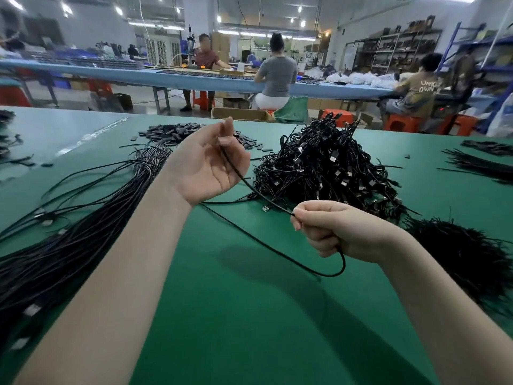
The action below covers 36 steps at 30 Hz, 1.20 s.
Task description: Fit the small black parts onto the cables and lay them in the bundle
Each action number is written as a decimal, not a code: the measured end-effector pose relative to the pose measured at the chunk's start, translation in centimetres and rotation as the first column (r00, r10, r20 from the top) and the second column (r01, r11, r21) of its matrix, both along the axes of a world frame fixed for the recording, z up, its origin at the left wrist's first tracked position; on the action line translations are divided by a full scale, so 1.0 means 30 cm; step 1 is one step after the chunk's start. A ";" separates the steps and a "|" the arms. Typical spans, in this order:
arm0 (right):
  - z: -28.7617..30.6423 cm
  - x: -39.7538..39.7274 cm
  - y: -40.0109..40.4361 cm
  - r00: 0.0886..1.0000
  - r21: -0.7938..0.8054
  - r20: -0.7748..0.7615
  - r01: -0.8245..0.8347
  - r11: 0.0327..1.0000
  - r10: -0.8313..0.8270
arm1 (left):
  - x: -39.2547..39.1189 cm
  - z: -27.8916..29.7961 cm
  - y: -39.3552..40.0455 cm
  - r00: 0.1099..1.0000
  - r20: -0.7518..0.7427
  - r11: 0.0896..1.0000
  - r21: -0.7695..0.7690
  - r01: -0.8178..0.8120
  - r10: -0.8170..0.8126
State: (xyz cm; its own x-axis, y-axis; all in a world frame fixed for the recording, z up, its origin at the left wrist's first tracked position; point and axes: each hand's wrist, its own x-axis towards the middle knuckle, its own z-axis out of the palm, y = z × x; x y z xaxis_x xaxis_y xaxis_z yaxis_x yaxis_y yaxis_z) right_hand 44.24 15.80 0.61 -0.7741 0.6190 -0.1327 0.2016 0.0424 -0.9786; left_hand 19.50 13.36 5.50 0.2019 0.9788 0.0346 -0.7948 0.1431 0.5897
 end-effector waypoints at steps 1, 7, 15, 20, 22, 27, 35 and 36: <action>-0.006 0.001 0.004 1.000 -0.014 0.022 -0.019 1.000 0.019 | 0.001 0.004 -0.006 1.000 -0.021 1.000 0.006 0.001 -0.001; -0.008 -0.003 0.004 0.917 0.253 0.350 0.103 0.962 -0.190 | 0.023 0.009 -0.049 0.901 -0.212 0.875 0.236 0.423 -0.378; 0.108 -0.026 -0.059 0.957 0.253 -0.169 0.272 0.928 -0.234 | 0.124 -0.050 -0.013 0.400 -0.915 0.979 0.033 0.201 -0.051; -0.002 -0.101 -0.083 0.997 0.163 -0.022 -0.072 0.984 0.077 | 0.094 0.004 0.002 0.959 -0.236 0.971 0.216 -0.106 0.157; -0.046 -0.096 -0.056 0.985 0.191 0.170 -0.036 0.981 0.003 | 0.049 0.026 -0.030 0.994 -0.108 0.953 0.303 0.001 0.033; -0.019 -0.037 0.014 0.833 0.577 0.042 0.431 0.694 -0.552 | 0.034 -0.008 -0.068 0.469 -0.870 0.891 0.086 0.446 -0.151; -0.010 -0.118 -0.061 0.986 0.218 -0.126 0.134 0.967 -0.108 | 0.138 -0.026 0.012 0.909 -0.402 0.977 0.211 -0.024 0.109; -0.034 -0.118 -0.056 0.995 0.181 -0.065 0.088 0.980 -0.077 | 0.117 -0.008 0.006 0.960 -0.261 0.967 0.252 -0.034 0.102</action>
State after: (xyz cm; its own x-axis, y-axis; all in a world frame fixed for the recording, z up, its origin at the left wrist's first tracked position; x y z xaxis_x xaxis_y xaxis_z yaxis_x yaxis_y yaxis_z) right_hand 40.71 14.11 -0.42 -0.7223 0.6908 0.0321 0.1559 0.2079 -0.9656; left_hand 23.00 13.55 5.25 0.1701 0.9592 0.2257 -0.6035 -0.0797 0.7933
